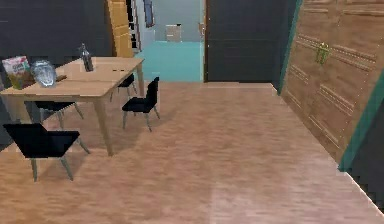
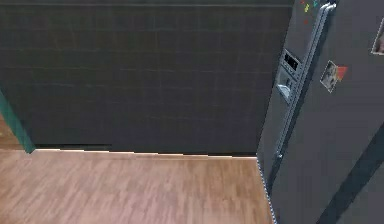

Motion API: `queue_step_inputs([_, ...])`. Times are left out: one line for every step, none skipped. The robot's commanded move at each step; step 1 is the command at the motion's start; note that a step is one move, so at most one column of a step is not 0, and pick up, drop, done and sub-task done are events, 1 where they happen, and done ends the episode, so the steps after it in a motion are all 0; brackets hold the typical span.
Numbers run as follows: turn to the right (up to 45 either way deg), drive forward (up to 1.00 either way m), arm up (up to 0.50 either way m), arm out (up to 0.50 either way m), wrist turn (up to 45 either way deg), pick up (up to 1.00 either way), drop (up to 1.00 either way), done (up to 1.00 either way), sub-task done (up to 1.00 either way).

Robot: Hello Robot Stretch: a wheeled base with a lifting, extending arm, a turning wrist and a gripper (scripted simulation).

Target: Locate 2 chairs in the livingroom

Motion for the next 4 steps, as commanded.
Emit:
queue_step_inputs([0.0, 1.00, 0.00, 0.00, 0.0, 0.00, 0.00, 0.00, 0.00])
queue_step_inputs([3.0, 0.00, 0.00, 0.00, 0.0, 0.00, 0.00, 0.00, 0.00])
queue_step_inputs([0.0, 1.00, 0.00, 0.00, 0.0, 0.00, 0.00, 0.00, 0.00])
queue_step_inputs([0.0, 0.75, 0.00, 0.00, 0.0, 0.00, 0.00, 0.00, 0.00])
